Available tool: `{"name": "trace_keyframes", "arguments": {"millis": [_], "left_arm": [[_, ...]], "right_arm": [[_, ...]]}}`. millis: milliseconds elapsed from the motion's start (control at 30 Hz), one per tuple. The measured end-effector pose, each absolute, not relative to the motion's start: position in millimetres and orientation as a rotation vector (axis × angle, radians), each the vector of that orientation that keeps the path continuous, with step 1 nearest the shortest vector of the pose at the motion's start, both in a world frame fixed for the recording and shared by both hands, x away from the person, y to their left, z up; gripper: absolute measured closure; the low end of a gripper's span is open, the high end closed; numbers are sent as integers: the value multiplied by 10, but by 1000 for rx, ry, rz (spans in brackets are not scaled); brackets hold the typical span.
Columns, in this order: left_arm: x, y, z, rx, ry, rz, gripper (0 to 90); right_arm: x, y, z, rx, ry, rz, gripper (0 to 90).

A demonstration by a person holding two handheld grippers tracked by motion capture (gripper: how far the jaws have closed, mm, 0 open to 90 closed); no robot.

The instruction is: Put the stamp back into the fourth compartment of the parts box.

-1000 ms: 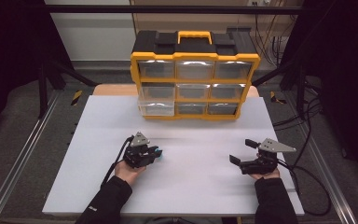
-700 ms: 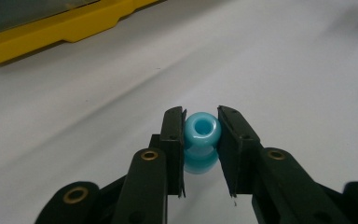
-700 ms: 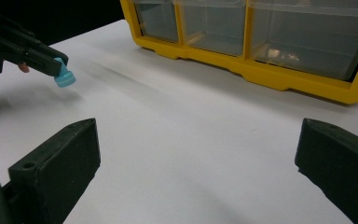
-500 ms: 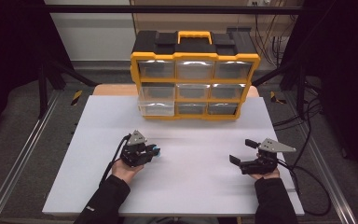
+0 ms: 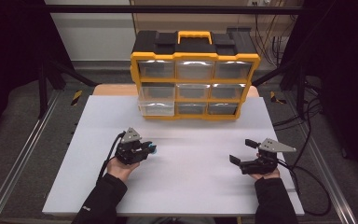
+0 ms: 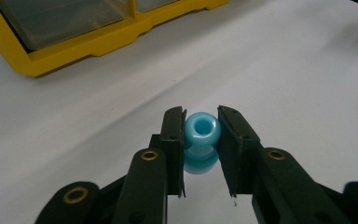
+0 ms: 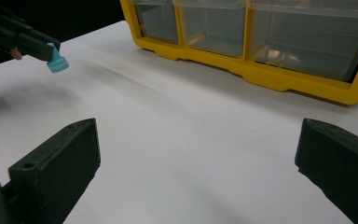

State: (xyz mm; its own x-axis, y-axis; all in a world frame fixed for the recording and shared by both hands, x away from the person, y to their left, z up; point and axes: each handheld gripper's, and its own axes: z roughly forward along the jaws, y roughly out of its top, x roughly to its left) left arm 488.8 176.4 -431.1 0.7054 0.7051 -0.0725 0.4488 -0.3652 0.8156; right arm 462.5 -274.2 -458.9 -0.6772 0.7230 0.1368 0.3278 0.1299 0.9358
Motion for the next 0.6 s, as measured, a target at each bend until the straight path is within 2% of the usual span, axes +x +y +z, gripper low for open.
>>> {"name": "trace_keyframes", "arguments": {"millis": [600], "left_arm": [[4885, 1888, -4172, 1997, 901, 374, 715]], "right_arm": [[4621, -2745, -4585, 1019, 2066, 1575, 5]]}}
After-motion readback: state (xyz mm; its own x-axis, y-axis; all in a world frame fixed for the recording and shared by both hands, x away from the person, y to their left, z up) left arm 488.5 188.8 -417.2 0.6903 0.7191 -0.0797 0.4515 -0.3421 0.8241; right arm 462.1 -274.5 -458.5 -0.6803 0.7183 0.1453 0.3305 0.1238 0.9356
